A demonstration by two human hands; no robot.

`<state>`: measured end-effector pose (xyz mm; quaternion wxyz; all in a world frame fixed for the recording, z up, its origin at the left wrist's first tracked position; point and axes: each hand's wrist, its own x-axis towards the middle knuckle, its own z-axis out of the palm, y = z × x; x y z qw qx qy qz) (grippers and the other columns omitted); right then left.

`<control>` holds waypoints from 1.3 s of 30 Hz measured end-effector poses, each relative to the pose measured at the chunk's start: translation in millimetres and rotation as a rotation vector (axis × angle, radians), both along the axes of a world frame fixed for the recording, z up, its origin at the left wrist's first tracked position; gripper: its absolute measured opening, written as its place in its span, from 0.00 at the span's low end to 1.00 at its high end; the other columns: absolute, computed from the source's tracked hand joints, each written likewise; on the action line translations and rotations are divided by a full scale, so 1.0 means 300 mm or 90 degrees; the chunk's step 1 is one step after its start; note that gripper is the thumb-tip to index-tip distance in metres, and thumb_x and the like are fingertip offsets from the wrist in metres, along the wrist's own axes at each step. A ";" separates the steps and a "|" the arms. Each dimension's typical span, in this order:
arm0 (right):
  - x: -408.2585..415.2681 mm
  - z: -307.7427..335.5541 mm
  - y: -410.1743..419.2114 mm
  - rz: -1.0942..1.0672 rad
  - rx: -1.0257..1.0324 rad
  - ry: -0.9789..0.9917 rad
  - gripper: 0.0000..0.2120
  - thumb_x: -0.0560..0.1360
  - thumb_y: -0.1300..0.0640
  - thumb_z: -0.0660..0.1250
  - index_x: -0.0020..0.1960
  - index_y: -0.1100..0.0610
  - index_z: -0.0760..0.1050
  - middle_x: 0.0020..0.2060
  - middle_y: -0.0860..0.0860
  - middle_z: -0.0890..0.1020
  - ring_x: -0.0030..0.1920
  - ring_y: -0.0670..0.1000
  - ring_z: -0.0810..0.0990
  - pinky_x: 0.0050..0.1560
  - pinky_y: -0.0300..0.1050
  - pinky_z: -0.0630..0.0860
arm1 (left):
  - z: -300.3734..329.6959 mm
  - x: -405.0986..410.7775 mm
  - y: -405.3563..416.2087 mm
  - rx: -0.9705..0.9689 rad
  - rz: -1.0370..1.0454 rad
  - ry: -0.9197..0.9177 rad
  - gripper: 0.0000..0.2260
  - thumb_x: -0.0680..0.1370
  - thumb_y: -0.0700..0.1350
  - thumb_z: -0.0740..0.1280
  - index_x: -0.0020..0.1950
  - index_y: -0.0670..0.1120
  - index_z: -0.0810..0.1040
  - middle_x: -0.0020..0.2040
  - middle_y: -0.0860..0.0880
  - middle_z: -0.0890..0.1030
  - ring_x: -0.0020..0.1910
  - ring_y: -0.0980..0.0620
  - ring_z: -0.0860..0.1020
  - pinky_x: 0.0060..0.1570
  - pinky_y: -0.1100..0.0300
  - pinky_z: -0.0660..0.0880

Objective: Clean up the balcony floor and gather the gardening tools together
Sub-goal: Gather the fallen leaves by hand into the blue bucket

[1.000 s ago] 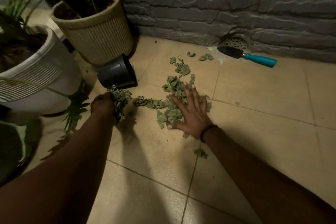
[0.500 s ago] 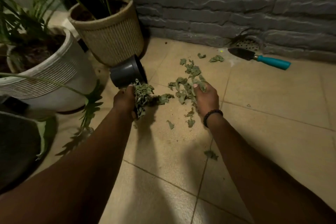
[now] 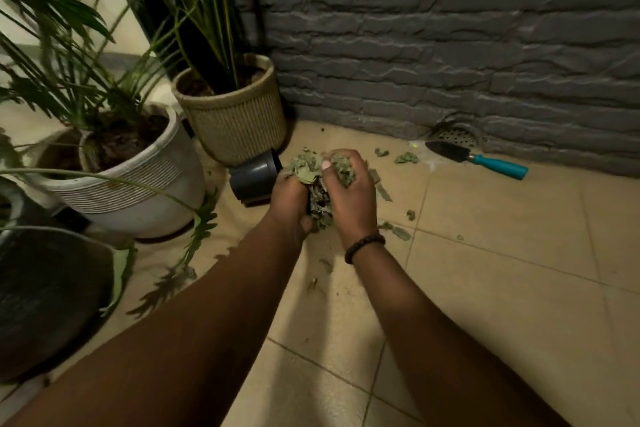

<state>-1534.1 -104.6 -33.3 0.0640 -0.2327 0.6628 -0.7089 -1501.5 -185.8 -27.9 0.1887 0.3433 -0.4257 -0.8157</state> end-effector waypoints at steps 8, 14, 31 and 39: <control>0.014 0.065 0.002 0.019 -0.077 -0.050 0.10 0.80 0.54 0.62 0.52 0.39 0.76 0.64 0.44 0.76 0.66 0.44 0.72 0.66 0.46 0.72 | 0.150 0.035 0.096 -0.032 -0.057 0.044 0.27 0.84 0.61 0.52 0.64 0.44 0.80 0.53 0.44 0.86 0.51 0.48 0.83 0.52 0.54 0.79; 0.016 0.135 0.038 0.020 -0.033 -0.028 0.14 0.80 0.46 0.61 0.65 0.43 0.71 0.71 0.45 0.71 0.70 0.46 0.69 0.70 0.48 0.69 | 0.187 0.020 0.137 -0.080 -0.066 0.054 0.24 0.81 0.61 0.62 0.68 0.45 0.76 0.59 0.44 0.83 0.55 0.48 0.83 0.55 0.49 0.80; 0.057 0.347 0.030 -0.075 -0.006 -0.081 0.15 0.83 0.52 0.53 0.62 0.50 0.75 0.61 0.52 0.76 0.58 0.51 0.76 0.61 0.51 0.75 | 0.392 0.058 0.130 -0.370 0.017 -0.086 0.08 0.83 0.43 0.60 0.59 0.46 0.75 0.47 0.43 0.81 0.40 0.49 0.79 0.31 0.61 0.75; 0.023 0.501 -0.131 -0.001 0.215 0.020 0.16 0.83 0.50 0.51 0.58 0.56 0.75 0.57 0.56 0.75 0.55 0.57 0.75 0.49 0.46 0.68 | 0.419 0.001 -0.049 -0.193 0.122 -0.040 0.20 0.81 0.46 0.64 0.72 0.43 0.71 0.59 0.40 0.80 0.45 0.46 0.80 0.34 0.59 0.74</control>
